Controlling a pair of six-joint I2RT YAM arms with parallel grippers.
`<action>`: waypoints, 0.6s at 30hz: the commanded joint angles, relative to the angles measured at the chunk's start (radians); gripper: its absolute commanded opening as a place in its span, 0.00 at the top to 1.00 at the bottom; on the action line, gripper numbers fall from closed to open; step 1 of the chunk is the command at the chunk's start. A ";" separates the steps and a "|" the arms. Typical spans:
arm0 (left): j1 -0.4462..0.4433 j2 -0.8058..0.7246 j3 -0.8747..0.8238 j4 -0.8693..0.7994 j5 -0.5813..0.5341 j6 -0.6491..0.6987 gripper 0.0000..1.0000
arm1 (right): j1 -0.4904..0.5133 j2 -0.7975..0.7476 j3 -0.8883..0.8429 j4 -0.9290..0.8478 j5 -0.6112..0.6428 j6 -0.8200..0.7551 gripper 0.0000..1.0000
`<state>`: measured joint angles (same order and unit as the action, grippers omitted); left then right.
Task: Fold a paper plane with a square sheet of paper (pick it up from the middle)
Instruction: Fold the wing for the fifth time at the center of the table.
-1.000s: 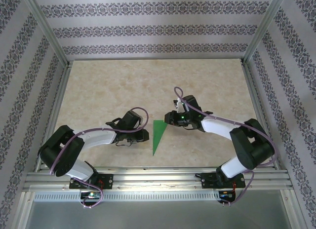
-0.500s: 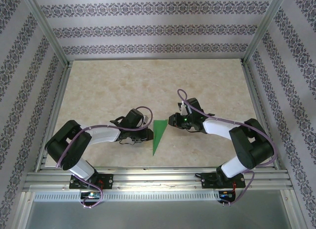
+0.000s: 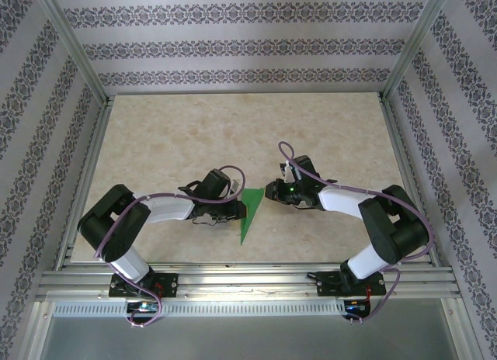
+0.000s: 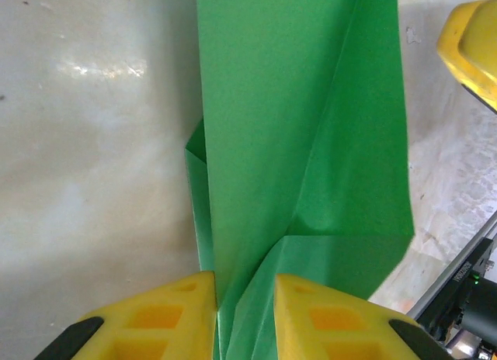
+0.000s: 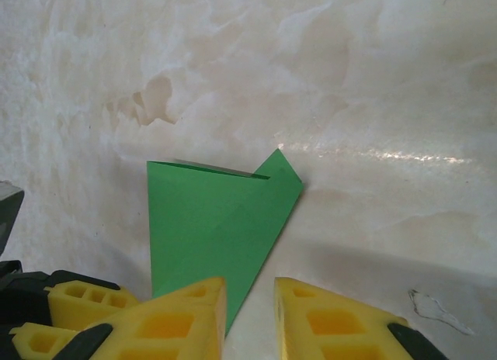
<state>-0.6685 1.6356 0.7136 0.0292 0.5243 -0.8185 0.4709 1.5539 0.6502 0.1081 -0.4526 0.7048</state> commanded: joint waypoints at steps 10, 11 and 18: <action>-0.031 -0.001 0.074 -0.230 -0.072 0.089 0.69 | 0.005 0.013 -0.016 0.025 -0.003 0.016 0.76; -0.034 -0.011 0.075 -0.245 -0.090 0.094 0.67 | 0.006 0.014 -0.015 0.027 -0.002 0.016 0.76; -0.039 -0.016 0.064 -0.223 -0.086 0.087 0.64 | 0.011 0.025 -0.012 0.033 -0.001 0.021 0.76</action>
<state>-0.6941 1.6344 0.7746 -0.1383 0.4625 -0.7578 0.4740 1.5692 0.6437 0.1238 -0.4526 0.7116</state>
